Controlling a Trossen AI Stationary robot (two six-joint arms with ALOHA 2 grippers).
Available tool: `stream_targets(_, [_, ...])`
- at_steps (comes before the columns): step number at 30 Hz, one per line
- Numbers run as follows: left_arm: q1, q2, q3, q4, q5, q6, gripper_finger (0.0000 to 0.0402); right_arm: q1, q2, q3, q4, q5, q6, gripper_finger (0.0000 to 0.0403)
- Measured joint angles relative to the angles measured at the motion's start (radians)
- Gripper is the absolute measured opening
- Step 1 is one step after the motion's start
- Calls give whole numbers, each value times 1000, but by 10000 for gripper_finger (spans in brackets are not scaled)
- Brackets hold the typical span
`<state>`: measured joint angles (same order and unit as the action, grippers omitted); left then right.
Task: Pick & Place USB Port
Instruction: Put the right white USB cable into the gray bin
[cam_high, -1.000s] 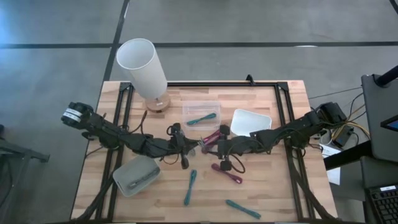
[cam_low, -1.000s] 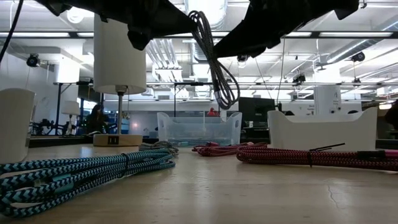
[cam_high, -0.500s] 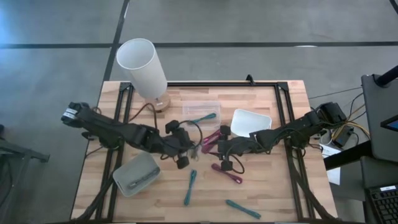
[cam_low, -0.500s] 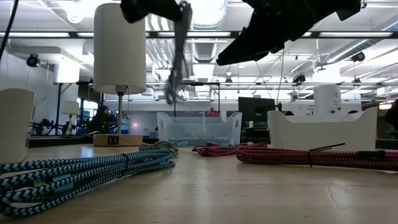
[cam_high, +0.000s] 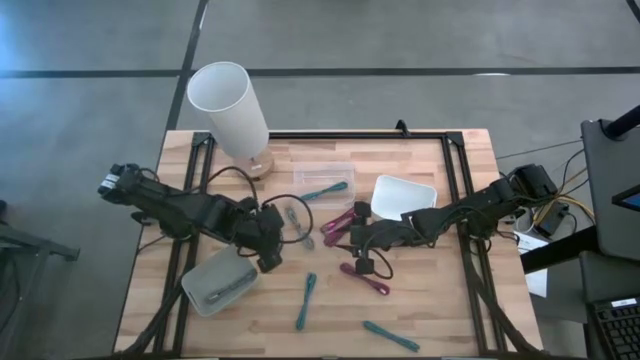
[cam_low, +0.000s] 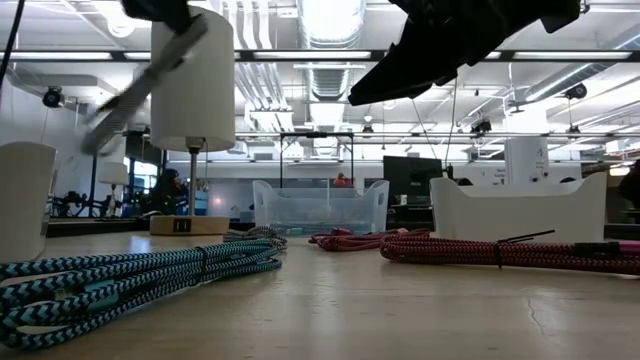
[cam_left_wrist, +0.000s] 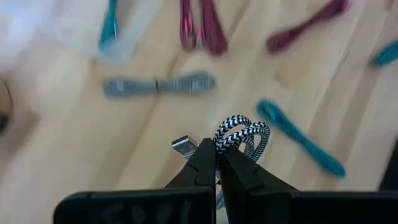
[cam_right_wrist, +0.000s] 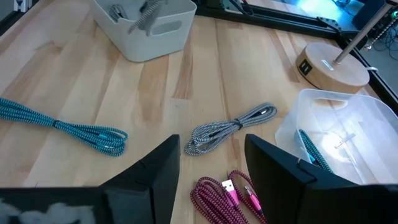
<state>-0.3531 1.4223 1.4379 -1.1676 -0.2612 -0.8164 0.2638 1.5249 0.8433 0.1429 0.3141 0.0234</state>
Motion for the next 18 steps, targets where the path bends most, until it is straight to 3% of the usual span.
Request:
stream_targets(9, [-22, -2, 4, -99, 174, -134, 4, 0, 0, 0, 0, 0, 3, 178])
stream_targets(18, [-44, -2, 89, -135, 68, -99, 4, 0, 0, 0, 1, 1, 3, 178])
